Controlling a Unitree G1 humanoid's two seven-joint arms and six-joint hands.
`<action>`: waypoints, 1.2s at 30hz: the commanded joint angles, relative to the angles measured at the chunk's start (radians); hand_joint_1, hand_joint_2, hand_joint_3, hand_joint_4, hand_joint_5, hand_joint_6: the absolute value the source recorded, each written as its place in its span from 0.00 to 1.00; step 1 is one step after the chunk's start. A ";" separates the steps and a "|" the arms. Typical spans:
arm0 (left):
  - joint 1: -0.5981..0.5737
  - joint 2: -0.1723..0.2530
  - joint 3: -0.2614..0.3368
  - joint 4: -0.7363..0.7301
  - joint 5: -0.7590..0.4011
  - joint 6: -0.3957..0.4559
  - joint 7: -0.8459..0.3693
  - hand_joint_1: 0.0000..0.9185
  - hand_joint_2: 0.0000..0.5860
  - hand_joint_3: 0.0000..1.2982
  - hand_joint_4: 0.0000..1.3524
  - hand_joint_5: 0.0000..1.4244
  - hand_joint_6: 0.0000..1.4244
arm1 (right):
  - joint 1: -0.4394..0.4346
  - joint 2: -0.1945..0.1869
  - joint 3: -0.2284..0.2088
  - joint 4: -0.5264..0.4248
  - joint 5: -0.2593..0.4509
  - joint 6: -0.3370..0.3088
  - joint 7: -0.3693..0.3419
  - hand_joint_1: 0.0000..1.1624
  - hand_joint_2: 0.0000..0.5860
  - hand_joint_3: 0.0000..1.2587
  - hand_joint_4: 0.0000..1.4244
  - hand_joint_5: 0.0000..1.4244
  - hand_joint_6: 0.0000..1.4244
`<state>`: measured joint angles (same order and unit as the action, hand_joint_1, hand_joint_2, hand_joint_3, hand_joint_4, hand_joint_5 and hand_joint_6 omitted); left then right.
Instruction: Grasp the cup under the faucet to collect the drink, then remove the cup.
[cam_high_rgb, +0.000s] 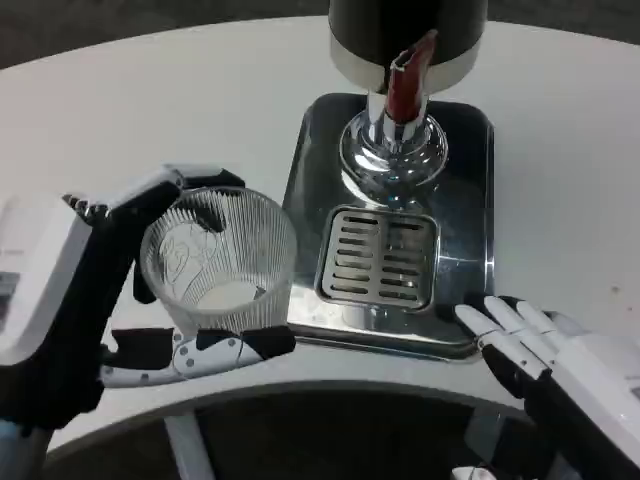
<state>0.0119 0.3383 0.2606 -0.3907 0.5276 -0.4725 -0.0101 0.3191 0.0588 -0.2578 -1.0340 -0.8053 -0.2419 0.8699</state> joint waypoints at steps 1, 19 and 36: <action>-0.070 0.018 -0.032 0.051 0.040 0.012 0.036 0.64 0.00 0.67 0.72 0.82 1.00 | 0.020 -0.008 -0.051 -0.013 0.065 -0.035 -0.008 0.40 0.76 0.05 0.00 0.00 0.00; -0.411 0.035 -0.235 0.428 0.211 0.156 0.158 0.64 0.01 0.67 0.72 0.82 1.00 | 0.158 0.070 -0.164 -0.013 0.212 -0.252 -0.035 0.39 0.75 0.06 0.00 0.00 0.00; -0.579 0.008 -0.406 0.621 0.241 0.224 0.248 0.64 0.01 0.65 0.71 0.81 1.00 | 0.193 0.160 -0.068 -0.013 0.162 -0.334 -0.022 0.38 0.75 0.05 0.00 0.00 0.00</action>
<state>-0.5357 0.3515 -0.1225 0.2081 0.7605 -0.2510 0.2047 0.4761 0.1089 -0.3386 -1.0341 -0.6340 -0.5589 0.8449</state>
